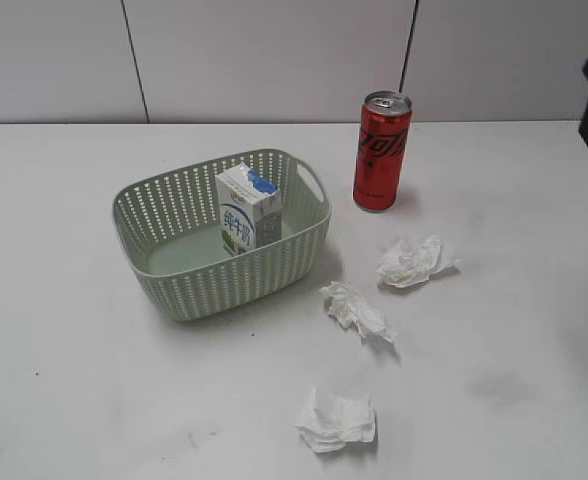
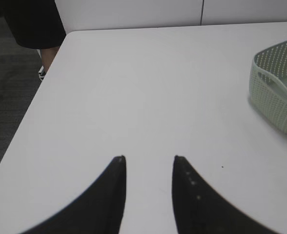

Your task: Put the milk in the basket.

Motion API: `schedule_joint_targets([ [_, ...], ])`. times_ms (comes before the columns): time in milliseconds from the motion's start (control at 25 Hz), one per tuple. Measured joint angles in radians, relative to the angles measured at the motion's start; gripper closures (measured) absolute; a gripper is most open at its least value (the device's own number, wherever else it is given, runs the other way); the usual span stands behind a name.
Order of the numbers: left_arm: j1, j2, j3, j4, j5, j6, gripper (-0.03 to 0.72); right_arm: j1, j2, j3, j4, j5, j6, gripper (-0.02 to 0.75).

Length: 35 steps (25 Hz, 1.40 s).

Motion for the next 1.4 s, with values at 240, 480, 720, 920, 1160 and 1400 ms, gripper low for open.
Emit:
schedule_joint_targets([
  [240,0.0,0.0,0.0,0.0,0.0,0.0,0.449,-0.001,-0.243,0.285,0.015,-0.055,0.019,0.136],
  [480,0.0,0.0,0.0,0.0,0.0,0.0,0.449,-0.001,-0.512,0.491,0.018,-0.031,0.019,0.084],
  [720,0.0,0.0,0.0,0.0,0.0,0.0,0.449,-0.001,-0.802,0.641,0.024,0.01,0.019,0.078],
  [920,0.0,0.0,0.0,0.0,0.0,0.0,0.449,-0.001,-1.038,0.736,0.039,0.018,0.02,0.078],
  [1160,0.0,0.0,0.0,0.0,0.0,0.0,0.449,-0.001,-1.162,0.794,0.043,0.02,0.02,0.078],
  [1400,0.0,0.0,0.0,0.0,0.0,0.0,0.449,-0.001,-1.167,0.811,0.043,-0.041,0.02,0.078],
])
